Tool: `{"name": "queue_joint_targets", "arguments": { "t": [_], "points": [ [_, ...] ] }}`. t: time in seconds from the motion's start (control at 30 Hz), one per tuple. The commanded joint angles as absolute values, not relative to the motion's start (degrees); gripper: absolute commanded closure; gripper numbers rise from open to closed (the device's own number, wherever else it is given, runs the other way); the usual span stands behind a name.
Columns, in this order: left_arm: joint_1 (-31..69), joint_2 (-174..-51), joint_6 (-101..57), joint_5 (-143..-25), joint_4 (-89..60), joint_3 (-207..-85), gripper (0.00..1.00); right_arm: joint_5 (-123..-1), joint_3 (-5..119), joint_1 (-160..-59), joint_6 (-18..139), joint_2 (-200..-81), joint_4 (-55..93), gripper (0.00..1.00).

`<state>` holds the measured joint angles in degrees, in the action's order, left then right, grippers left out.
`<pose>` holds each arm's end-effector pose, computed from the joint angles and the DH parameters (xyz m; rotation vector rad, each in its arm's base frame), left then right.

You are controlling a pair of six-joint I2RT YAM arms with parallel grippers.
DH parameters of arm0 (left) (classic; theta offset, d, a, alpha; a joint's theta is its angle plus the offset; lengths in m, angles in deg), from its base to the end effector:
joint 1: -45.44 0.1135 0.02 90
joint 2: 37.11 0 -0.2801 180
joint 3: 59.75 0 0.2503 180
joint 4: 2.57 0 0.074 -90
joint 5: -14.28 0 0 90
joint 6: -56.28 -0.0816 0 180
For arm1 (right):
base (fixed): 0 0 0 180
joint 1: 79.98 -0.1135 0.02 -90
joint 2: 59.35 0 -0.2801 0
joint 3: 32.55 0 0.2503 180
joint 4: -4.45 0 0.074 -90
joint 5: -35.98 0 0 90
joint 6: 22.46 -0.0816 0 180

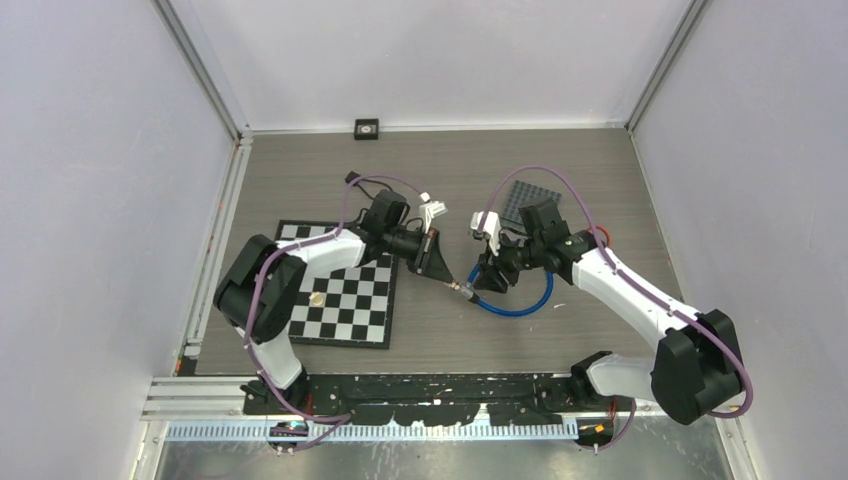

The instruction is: Unlock with the key

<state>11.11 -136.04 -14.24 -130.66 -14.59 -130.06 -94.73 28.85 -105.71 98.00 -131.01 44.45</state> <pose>0.2719 -0.2666 0.1916 0.8525 2.2369 -1.5636 0.2156 0.1630 0.2303 -1.3576 1.8871 0.8197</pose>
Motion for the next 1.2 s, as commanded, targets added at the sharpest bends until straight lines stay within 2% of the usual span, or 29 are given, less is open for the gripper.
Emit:
{"name": "queue_joint_targets", "arguments": {
  "t": [0.0, 0.17, 0.3, 0.73, 0.9, 1.07, 1.1, 1.17],
  "points": [
    [13.0, -136.3, -5.1, -129.9, -14.1, -131.8, 1.0, -94.0, 30.4, -105.6, 102.2, -127.2, 48.9, 0.5],
    [14.0, -136.2, 3.8, -130.9, -7.4, -129.5, 1.0, -96.4, 29.8, -105.8, 105.4, -128.2, 52.3, 0.47],
    [14.0, -137.2, 10.0, -132.0, -2.8, -128.7, 1.0, -95.3, 29.1, -106.9, 104.0, -129.6, 49.4, 0.46],
    [14.0, -136.2, 14.5, -132.2, 0.3, -127.0, 1.0, -86.3, 28.2, -113.8, 99.9, -137.1, 41.0, 0.47],
    [14.0, -136.4, 15.8, -133.2, 1.9, -126.5, 1.0, -83.2, 28.9, -115.1, 98.9, -138.1, 39.6, 0.63],
    [14.0, -137.1, 16.5, -134.6, 3.9, -125.8, 1.0, -82.2, 29.1, -115.0, 98.8, -135.6, 39.3, 0.95],
    [14.0, -137.2, 16.7, -134.9, 4.1, -125.7, 1.0, -82.5, 29.0, -114.8, 98.8, -134.8, 39.4, 0.99],
    [13.9, -137.6, 17.4, -135.2, 4.1, -125.5, 1.0, -83.8, 29.3, -113.9, 98.7, -133.6, 39.4, 0.99]
  ]
}}
